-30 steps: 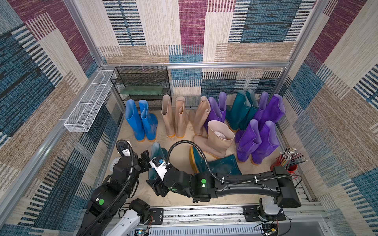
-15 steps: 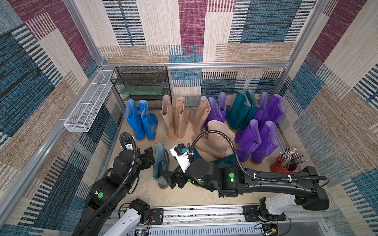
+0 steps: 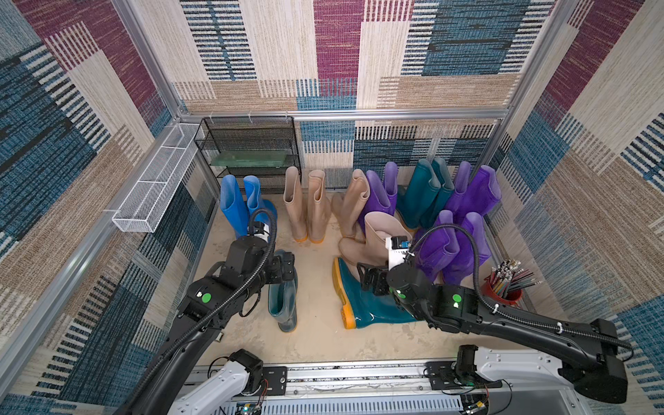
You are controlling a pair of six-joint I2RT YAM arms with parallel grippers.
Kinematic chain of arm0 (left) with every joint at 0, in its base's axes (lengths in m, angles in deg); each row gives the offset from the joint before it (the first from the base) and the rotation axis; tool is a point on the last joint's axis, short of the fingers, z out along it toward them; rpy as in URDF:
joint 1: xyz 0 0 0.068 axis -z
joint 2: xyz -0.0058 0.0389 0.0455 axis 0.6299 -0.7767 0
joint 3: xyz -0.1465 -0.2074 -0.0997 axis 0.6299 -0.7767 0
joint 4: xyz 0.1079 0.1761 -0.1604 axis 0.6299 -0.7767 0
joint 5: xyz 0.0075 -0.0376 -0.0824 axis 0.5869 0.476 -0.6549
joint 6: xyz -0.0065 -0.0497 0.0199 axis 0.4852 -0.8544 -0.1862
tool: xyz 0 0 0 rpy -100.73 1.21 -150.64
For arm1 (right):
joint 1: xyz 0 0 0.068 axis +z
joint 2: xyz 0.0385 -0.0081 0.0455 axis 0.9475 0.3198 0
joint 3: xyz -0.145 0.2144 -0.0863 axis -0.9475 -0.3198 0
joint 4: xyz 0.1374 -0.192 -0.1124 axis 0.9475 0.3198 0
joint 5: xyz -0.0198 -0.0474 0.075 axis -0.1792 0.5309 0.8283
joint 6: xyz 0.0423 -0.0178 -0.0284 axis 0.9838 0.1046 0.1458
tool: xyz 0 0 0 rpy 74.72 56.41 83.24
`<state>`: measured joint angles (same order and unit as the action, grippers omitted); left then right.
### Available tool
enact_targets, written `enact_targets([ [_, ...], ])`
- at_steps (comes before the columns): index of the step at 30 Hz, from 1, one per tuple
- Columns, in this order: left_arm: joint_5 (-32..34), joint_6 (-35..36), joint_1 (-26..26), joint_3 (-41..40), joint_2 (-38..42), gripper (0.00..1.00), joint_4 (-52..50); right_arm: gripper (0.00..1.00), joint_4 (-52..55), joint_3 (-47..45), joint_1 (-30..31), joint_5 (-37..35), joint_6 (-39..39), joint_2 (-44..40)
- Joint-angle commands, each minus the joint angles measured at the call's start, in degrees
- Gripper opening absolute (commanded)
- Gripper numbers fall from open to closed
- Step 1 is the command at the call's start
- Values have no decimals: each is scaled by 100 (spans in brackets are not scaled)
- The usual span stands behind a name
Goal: Match and arrange rain boots in pairs
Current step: Adjust the rain boot at the center of the board.
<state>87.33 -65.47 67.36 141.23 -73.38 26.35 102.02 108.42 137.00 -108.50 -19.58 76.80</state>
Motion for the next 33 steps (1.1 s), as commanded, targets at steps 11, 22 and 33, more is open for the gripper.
enact_targets([
  [11,-89,559,710,1890,-407,85,-290,96,35,-2815,335,-250,4255,-2006],
  [22,996,415,2446,1766,-1183,86,636,96,904,-3222,374,-15,5786,-2300],
  [33,1169,425,2450,1419,-991,89,965,92,521,-3860,247,-246,5881,-2815],
])
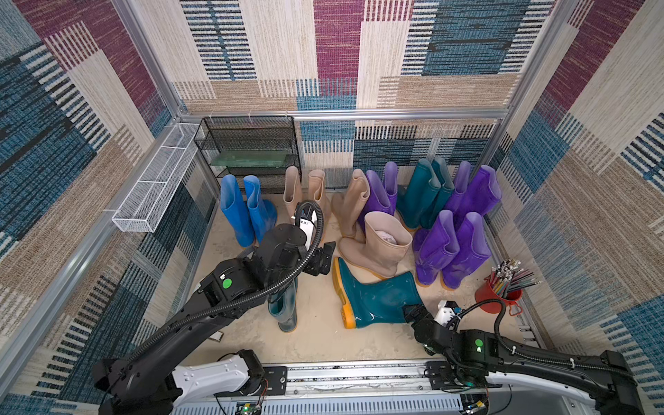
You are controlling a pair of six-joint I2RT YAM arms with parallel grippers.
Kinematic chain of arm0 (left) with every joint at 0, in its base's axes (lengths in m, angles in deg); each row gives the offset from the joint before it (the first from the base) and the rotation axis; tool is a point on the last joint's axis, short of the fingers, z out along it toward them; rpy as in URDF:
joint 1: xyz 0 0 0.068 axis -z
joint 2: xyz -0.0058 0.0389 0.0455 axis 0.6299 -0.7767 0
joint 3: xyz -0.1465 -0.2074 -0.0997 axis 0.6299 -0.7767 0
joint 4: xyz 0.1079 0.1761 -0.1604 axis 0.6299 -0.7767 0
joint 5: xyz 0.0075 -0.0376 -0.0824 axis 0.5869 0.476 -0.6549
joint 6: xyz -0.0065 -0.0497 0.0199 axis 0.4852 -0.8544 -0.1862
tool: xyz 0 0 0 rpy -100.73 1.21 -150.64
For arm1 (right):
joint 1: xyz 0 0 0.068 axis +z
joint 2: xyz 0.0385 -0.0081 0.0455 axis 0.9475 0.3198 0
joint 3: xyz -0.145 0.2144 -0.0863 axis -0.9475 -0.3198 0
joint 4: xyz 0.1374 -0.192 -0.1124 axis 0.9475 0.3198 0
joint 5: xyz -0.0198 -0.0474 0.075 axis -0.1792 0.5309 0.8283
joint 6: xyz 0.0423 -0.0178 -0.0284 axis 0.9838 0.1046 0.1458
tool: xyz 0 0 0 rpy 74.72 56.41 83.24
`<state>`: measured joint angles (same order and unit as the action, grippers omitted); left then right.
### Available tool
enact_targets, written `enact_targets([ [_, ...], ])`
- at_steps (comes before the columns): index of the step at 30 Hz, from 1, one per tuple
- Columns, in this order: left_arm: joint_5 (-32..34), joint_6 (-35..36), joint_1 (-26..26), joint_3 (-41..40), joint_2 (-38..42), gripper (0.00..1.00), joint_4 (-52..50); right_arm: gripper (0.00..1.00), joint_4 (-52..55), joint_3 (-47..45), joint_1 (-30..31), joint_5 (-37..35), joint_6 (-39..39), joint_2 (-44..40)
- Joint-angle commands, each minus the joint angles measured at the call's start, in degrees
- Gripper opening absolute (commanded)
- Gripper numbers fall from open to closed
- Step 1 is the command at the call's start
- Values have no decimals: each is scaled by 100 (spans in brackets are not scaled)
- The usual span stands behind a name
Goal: Match and arrange rain boots in pairs
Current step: Adjust the rain boot at the center of the board.
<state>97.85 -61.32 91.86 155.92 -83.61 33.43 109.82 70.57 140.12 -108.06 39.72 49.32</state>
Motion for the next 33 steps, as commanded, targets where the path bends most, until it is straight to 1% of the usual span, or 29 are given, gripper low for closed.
enact_targets([
  [1,142,10,-8,-66,31,89,249,88,-357,-129,-167,-369,-117,-79],
  [4,287,9,-6,-91,85,90,183,73,-645,-180,-568,-341,-552,-97],
  [5,334,22,-13,-103,124,90,163,67,-794,-202,-738,-293,-738,-97],
  [7,405,44,-15,-106,198,90,139,48,-963,-259,-1063,-204,-955,-88],
  [9,472,66,-21,-90,291,90,108,26,-1199,-327,-1333,-48,-1292,-88],
  [11,529,86,-25,-86,360,90,81,11,-1252,-236,-1470,151,-1566,-73],
  [13,573,131,-25,-69,377,90,34,0,-1194,-57,-1451,258,-1879,26],
  [15,621,142,-27,-71,387,90,27,0,-1178,182,-1332,283,-2242,182],
  [17,611,144,-35,-68,403,90,36,0,-1020,431,-1011,39,-2272,306],
  [22,617,161,-42,-69,414,90,41,0,-767,1180,459,-1167,-2392,849],
  [26,650,134,-45,-94,484,90,15,0,-339,2144,1595,-2241,-2448,1773],
  [29,695,112,-50,-130,576,90,-60,0,-64,2990,2292,-2935,-2659,2591],
  [31,780,89,-48,-189,679,91,-135,0,52,3525,2543,-3282,-2874,3173],
  [33,897,54,-61,-306,808,91,-184,0,267,4059,2617,-3506,-2967,3701],
])
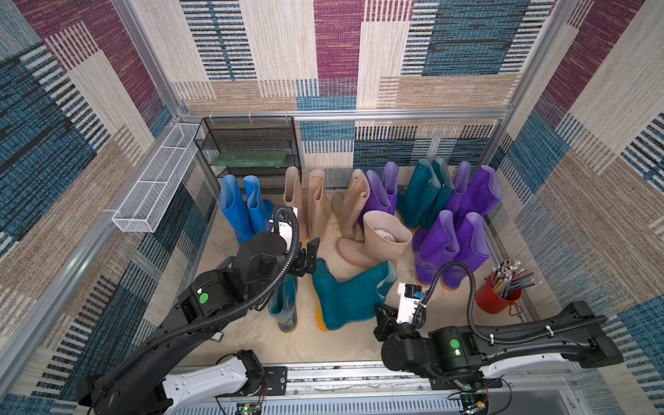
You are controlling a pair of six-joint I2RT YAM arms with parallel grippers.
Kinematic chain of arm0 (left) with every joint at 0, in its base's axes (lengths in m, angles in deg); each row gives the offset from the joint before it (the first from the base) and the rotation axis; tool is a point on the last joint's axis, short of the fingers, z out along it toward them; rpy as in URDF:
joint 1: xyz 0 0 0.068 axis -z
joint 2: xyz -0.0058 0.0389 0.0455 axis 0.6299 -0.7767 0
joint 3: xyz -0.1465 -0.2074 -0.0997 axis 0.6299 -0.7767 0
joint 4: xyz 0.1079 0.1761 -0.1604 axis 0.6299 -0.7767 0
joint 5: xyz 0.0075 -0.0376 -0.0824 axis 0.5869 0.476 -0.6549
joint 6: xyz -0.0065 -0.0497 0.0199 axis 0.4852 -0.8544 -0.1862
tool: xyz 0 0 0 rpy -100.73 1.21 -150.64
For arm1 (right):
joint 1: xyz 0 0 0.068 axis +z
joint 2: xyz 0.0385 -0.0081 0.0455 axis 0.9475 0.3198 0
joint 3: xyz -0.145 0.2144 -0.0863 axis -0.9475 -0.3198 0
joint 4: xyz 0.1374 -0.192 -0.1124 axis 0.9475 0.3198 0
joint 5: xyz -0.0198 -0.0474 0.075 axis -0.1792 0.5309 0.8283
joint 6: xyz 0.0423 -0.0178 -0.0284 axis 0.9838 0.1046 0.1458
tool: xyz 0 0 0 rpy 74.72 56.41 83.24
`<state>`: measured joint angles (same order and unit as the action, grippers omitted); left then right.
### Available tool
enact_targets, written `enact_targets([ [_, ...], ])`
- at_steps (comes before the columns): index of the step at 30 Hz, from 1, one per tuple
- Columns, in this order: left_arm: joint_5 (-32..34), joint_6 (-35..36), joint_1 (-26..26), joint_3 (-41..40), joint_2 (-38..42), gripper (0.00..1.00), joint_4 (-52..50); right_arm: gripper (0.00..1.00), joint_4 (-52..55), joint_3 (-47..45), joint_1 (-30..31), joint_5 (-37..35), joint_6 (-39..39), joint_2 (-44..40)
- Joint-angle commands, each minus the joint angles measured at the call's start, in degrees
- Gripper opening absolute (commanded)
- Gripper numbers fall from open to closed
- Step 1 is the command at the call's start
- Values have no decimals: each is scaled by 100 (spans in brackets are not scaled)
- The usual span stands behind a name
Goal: Match and arrange rain boots in pairs
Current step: Adjust the rain boot at the center of the board.
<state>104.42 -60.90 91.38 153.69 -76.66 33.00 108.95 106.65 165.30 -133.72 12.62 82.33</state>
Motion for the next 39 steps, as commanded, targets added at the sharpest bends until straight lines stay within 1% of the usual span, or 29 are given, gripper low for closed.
enact_targets([
  [1,304,-6,-15,-142,198,92,-190,0,373,718,114,-1005,-448,656],
  [2,382,-27,-26,-201,283,92,-252,0,245,950,114,-1035,-828,880],
  [3,451,-63,-36,-255,361,93,-318,0,145,1111,128,-1065,-1033,1037],
  [4,523,-109,-48,-327,456,94,-381,1,-239,1190,139,-1044,-1481,1180],
  [5,591,-149,-48,-394,557,95,-442,3,-798,1225,113,-902,-2186,1294],
  [6,638,-177,-61,-450,643,96,-501,4,-970,1294,76,-794,-2405,1388],
  [7,704,-213,-77,-501,733,96,-583,7,-1070,1373,44,-687,-2450,1486],
  [9,821,-264,-94,-574,868,97,-746,15,-1625,1381,-40,-376,-3013,1605],
  [11,939,-311,-104,-632,985,99,-907,22,-1934,1469,-72,-76,-3327,1727],
  [12,982,-327,-110,-636,1025,99,-973,27,-2018,1521,-75,25,-3448,1780],
  [13,1010,-330,-111,-636,1073,99,-1037,38,-2026,1594,-65,93,-3530,1827],
  [14,1032,-347,-112,-625,1101,99,-1096,54,-1997,1661,-31,106,-3558,1856],
  [17,1034,-344,-119,-592,1111,100,-1221,73,-1814,1868,42,193,-3711,1887],
  [19,1045,-340,-119,-567,1063,100,-1293,82,-1631,2023,100,236,-3854,1859],
  [24,1038,-375,-120,-609,1057,100,-1406,93,-907,2409,102,557,-4061,1688],
  [27,1052,-407,-132,-681,1064,100,-1461,95,-558,2548,25,748,-4178,1526],
  [29,1027,-445,-143,-679,995,100,-1540,95,-544,2551,4,794,-4506,1370],
  [30,1017,-487,-141,-660,960,100,-1604,98,-576,2546,-60,910,-4759,1281],
  [32,939,-539,-151,-680,909,100,-1629,100,-424,2648,-319,1378,-5051,1159],
  [34,735,-589,-175,-728,908,100,-1574,97,-261,2726,-763,2189,-5325,1040],
  [36,604,-683,-197,-748,874,100,-1586,95,-400,2618,-1020,2745,-5683,890],
  [39,495,-829,-258,-783,767,100,-1698,95,-638,2410,-1065,2943,-5731,633],
])
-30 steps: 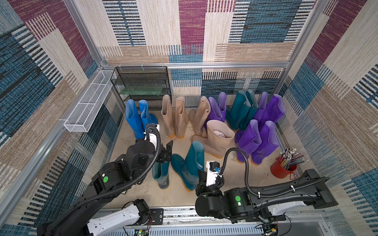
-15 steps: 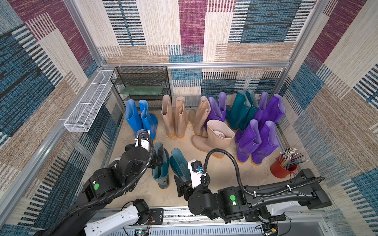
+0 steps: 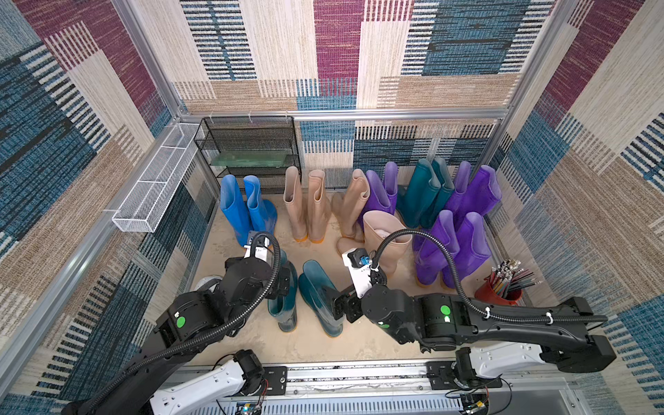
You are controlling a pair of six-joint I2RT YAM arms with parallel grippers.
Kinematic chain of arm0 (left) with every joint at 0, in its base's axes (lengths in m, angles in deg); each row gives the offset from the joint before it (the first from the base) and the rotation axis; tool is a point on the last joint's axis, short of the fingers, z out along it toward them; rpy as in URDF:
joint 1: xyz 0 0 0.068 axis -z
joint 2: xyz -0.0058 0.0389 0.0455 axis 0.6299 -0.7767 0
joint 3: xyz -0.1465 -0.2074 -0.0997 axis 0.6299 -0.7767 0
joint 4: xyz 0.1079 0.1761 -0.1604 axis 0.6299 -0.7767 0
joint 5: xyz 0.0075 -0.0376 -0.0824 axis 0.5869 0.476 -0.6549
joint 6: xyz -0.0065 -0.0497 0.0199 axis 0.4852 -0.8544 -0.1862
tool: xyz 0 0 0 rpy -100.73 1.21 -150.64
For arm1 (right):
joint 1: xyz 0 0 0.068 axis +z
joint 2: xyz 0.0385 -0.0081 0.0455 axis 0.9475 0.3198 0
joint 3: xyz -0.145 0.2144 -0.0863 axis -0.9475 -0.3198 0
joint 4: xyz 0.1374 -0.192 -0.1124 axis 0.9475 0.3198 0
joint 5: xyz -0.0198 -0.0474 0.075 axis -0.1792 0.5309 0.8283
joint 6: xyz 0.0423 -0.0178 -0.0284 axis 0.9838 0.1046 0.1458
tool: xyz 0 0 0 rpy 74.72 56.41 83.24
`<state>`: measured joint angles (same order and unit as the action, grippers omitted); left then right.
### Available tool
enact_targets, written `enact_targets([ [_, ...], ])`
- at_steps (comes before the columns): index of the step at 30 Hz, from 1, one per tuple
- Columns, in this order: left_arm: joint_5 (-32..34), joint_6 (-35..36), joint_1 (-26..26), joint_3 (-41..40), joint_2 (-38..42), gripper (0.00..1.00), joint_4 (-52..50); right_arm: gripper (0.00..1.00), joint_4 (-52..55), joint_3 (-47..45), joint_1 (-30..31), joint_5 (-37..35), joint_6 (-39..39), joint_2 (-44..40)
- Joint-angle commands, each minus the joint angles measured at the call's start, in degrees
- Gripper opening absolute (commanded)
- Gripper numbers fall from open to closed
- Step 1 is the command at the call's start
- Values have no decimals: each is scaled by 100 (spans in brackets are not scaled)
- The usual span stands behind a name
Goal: Match and arrange rain boots in pairs
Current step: Adjust the rain boot at the center of the board, then move the rain boot to the center of the board, then pair a pair of rain boots at the center of the board.
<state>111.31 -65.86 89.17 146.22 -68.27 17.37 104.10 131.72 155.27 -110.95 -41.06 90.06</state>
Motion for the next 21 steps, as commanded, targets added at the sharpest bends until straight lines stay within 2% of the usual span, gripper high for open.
enact_targets([
  [1,-227,-407,-69,-61,-105,100,-178,95,-173,-151,-101,727,-302,-218],
  [9,-743,-827,-139,-201,100,100,-192,95,54,-474,-143,629,-55,-677],
  [11,-721,-843,-145,-160,100,100,-257,95,-22,-547,-206,562,-159,-721],
  [15,-655,-903,-145,-59,73,100,-321,95,-253,-556,-682,949,-366,-661],
  [21,-529,-910,-145,3,220,100,-258,95,-639,-594,-1007,1148,-614,-640],
])
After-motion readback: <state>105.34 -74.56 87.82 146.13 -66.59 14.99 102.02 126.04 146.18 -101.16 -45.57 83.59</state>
